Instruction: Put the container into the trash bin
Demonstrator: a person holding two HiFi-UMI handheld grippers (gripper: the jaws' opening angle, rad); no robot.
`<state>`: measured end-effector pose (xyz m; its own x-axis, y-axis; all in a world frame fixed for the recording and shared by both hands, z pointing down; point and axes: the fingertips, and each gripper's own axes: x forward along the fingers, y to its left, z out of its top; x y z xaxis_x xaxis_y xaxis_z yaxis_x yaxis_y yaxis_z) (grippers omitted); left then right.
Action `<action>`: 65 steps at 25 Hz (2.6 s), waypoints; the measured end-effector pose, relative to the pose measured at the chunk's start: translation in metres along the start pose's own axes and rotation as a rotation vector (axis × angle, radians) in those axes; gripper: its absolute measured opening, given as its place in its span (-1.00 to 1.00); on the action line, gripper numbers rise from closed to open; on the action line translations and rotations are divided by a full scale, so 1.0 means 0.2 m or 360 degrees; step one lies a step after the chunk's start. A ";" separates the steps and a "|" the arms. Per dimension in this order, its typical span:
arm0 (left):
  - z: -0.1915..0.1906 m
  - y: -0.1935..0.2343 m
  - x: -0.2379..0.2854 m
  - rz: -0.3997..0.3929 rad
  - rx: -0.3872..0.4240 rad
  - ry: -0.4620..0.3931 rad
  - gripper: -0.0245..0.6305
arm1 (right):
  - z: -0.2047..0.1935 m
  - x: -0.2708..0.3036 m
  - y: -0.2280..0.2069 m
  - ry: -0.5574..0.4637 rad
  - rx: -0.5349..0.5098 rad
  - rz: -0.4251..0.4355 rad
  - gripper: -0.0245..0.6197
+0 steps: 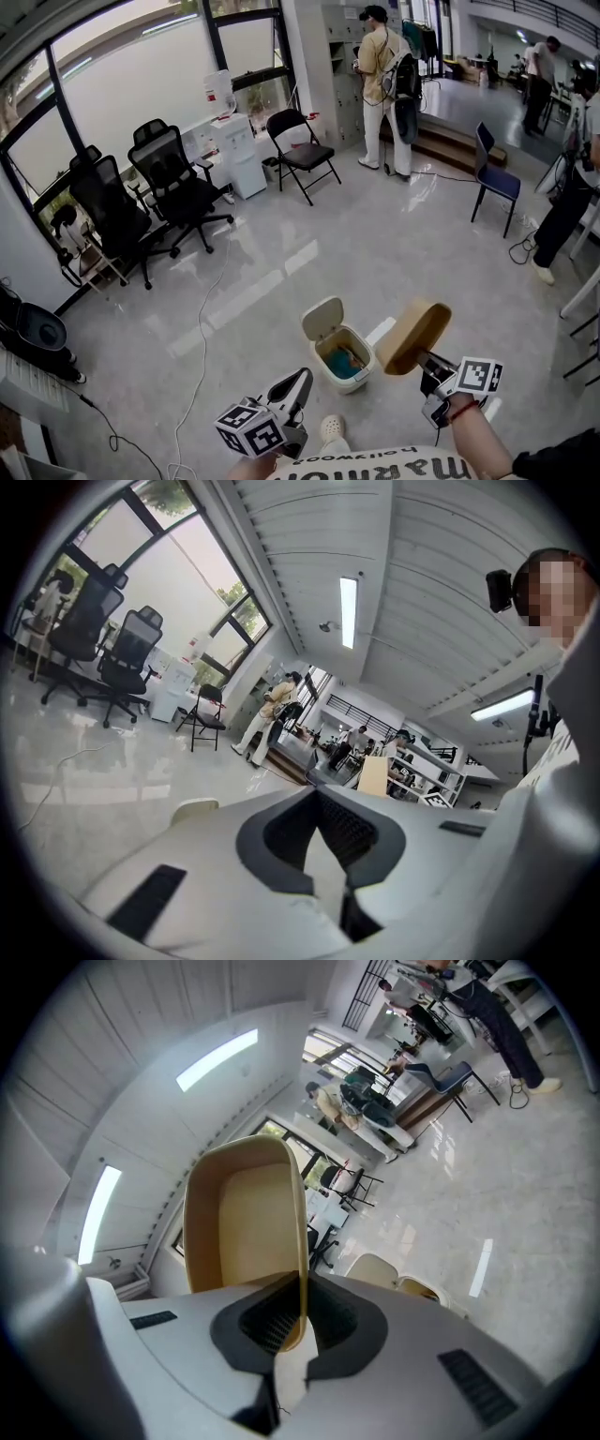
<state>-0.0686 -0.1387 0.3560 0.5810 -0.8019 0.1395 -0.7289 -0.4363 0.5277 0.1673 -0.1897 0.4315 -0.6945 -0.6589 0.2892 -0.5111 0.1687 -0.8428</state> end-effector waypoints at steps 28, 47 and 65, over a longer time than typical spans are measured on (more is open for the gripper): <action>0.48 0.56 0.60 -0.0211 0.0165 0.0089 -0.93 | 0.32 0.81 0.03 0.0002 0.0046 0.0059 -0.89; 0.25 0.66 0.98 -0.0015 0.0222 0.0137 -0.93 | 0.40 1.06 -0.22 0.0447 0.0006 0.0043 -0.89; -0.28 0.93 0.81 0.0769 -0.0146 0.0019 -0.93 | 0.03 1.58 -0.50 0.1461 -0.0201 0.0207 -0.89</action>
<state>-0.0891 -0.3274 0.5247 0.1886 -0.8986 0.3961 -0.8816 0.0228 0.4715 0.0027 -0.4193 0.6049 -0.8507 0.1986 0.4867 -0.4149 0.3147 -0.8537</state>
